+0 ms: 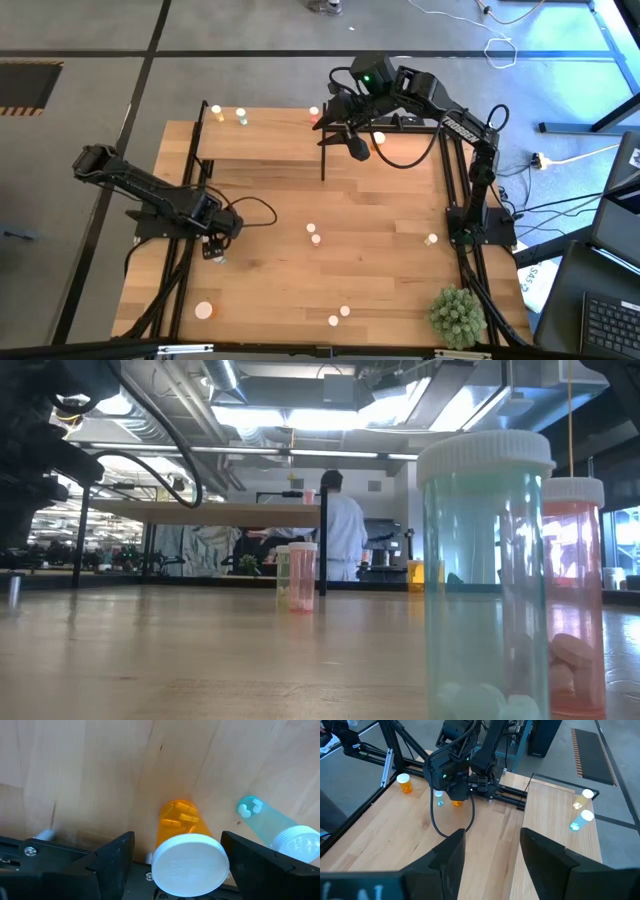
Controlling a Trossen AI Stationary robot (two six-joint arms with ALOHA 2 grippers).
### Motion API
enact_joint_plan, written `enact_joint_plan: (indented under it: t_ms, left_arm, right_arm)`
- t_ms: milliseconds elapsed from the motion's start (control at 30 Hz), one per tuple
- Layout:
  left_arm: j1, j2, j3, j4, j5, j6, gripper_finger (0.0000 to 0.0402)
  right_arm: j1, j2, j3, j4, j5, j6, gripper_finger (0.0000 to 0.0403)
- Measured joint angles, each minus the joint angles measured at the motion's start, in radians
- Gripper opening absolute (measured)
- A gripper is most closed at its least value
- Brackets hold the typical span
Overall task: Pick and place medicine bottles onto shelf by color
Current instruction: Put the middle left big orange pill bottle on the shelf
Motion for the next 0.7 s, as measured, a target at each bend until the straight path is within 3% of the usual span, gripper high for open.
enact_joint_plan:
  t_ms: [267, 700]
  left_arm:
    - [0.000, 0.000, 0.000, 0.000, 0.006, -0.007, 0.0285]
    - [0.000, 0.000, 0.000, -0.005, 0.010, -0.047, 0.0238]
  right_arm:
    - [0.000, 0.000, 0.000, 0.000, 0.000, 0.000, 0.0193]
    - [0.000, 0.000, 0.000, 0.000, 0.000, 0.000, 0.0193]
